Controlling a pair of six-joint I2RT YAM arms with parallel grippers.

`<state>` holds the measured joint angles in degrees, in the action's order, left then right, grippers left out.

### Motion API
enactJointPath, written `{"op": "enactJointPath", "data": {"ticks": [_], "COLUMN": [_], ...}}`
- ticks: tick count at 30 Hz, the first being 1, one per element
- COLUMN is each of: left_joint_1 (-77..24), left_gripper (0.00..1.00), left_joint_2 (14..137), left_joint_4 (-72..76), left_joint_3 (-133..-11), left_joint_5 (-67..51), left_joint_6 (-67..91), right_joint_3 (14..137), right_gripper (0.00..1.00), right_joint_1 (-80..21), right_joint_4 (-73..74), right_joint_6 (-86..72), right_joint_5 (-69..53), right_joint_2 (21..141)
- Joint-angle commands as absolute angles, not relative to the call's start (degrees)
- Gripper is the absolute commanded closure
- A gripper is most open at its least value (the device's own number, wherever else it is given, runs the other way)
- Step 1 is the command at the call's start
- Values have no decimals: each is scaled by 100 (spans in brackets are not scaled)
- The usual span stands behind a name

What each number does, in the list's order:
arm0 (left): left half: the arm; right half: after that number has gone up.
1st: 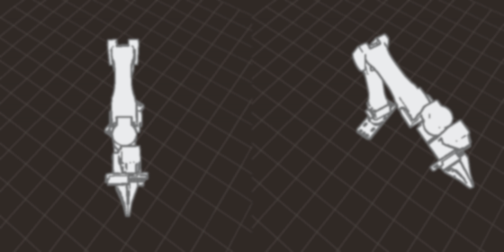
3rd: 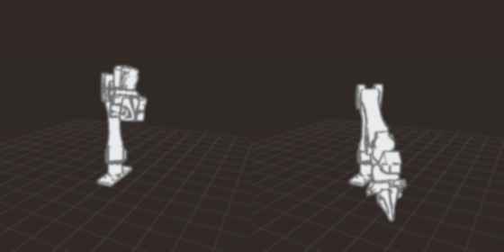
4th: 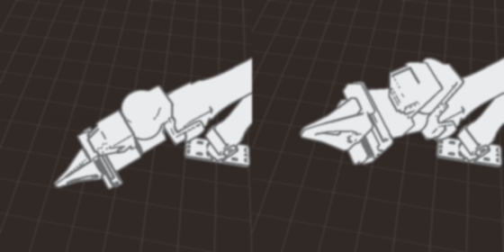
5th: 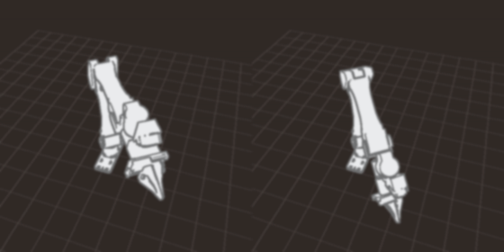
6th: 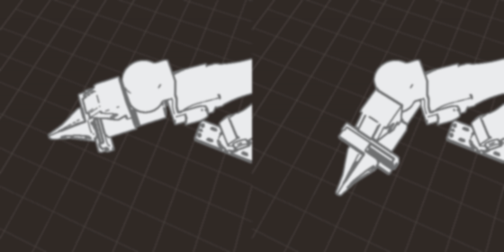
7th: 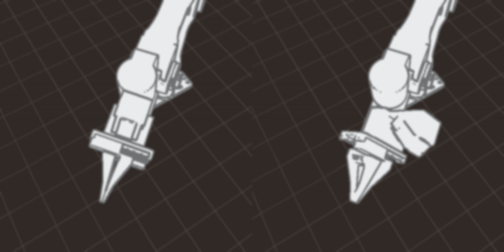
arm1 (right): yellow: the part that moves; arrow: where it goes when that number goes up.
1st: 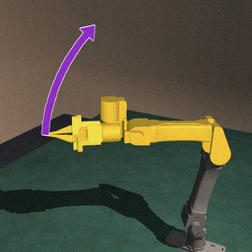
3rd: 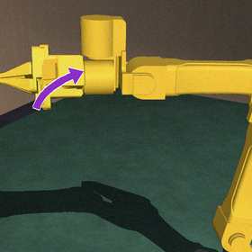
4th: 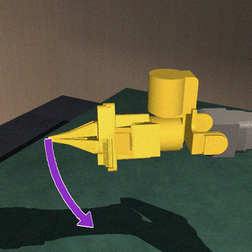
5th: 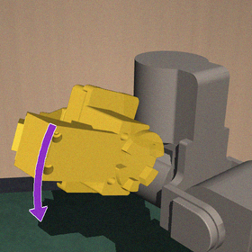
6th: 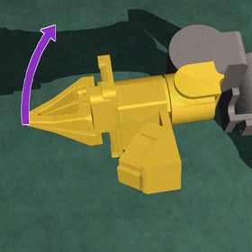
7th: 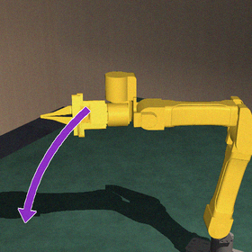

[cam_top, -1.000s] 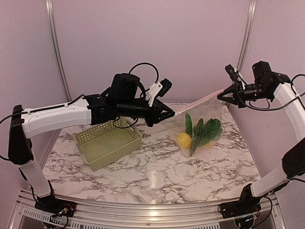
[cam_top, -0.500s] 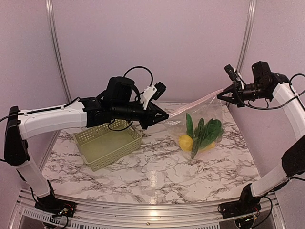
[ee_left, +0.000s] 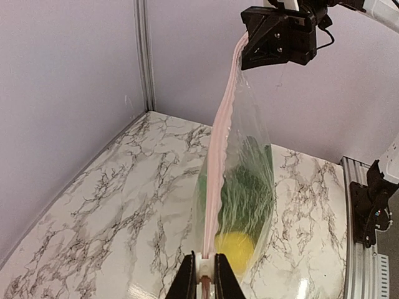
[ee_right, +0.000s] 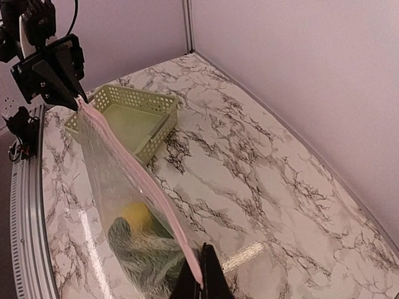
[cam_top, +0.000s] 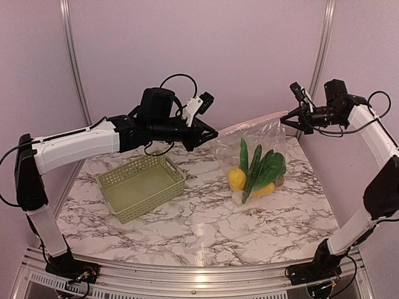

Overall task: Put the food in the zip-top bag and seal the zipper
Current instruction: Zip the zipper of the food storage bag.

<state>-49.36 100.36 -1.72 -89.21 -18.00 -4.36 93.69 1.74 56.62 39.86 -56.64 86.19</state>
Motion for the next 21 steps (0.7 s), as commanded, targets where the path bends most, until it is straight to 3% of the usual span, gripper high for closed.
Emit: {"op": "enactJointPath", "data": {"ticks": [1, 6, 10, 13, 17, 21], "left_joint_1": [-4656, -4631, -4648, -4769, -5036, -5137], "left_gripper": [100, 100, 100, 98, 84, 60], "left_joint_2": [10778, 11123, 10962, 10796, 10712, 10372], "left_joint_4": [-800, -1305, -1422, -1542, -1863, -1940], "left_joint_3": [-10194, -10972, -10451, -9873, -9450, -9116], "left_joint_5": [-1701, -1468, -1771, -2051, -2374, -2348], "left_joint_6": [-1030, -1546, -1707, -1748, -1653, -1446], "right_joint_3": [10126, 10212, 8945, 7972, 7492, 7874], "right_gripper": [100, 100, 99, 94, 75, 51], "right_joint_1": [321, 316, 273, 269, 264, 277], "right_joint_4": [4679, 4572, 4339, 4530, 5587, 7110], "right_joint_6": [3731, 3904, 4690, 5365, 6227, 6964], "right_joint_5": [-5813, -6127, -6170, -6129, -6112, -6124], "right_joint_2": [9293, 9503, 8894, 8441, 8147, 8017]}}
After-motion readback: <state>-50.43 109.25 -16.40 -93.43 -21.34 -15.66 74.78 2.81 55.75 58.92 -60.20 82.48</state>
